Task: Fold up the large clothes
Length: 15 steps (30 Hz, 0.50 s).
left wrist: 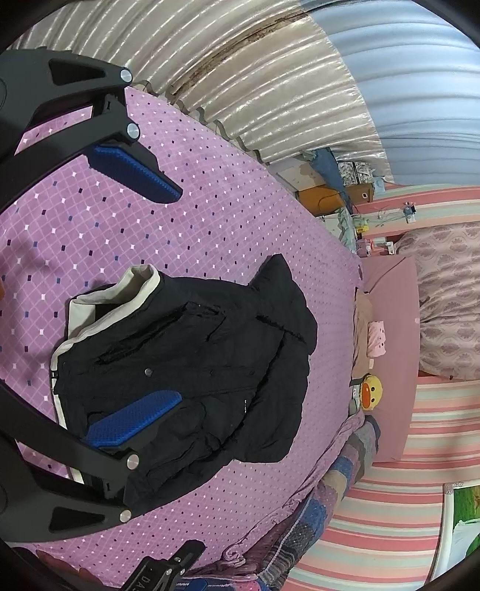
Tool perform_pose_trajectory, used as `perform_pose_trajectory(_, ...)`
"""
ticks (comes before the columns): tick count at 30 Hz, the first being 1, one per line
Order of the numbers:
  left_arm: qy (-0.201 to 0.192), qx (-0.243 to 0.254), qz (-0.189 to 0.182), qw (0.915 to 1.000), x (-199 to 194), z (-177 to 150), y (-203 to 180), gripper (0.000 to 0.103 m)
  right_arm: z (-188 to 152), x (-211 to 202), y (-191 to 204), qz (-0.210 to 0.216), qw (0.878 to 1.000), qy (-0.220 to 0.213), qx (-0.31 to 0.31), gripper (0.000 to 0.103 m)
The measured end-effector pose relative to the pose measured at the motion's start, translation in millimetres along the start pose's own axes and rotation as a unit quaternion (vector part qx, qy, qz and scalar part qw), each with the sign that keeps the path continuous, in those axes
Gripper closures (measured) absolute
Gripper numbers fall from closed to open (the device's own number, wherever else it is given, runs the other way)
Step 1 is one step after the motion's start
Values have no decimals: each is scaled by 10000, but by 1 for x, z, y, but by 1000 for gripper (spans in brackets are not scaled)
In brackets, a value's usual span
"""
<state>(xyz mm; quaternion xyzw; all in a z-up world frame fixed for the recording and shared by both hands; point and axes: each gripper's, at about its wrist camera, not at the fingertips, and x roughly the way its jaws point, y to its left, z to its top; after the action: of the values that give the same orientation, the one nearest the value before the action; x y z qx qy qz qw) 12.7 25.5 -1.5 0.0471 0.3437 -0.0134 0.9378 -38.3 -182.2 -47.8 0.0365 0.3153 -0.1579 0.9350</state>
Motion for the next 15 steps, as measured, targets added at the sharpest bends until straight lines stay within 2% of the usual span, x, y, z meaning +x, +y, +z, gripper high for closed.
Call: perform_pose_trajectory(15,10,16,-72,10000,2,-1,-4,3,2,1,-1,-2,10000,8,-2,1)
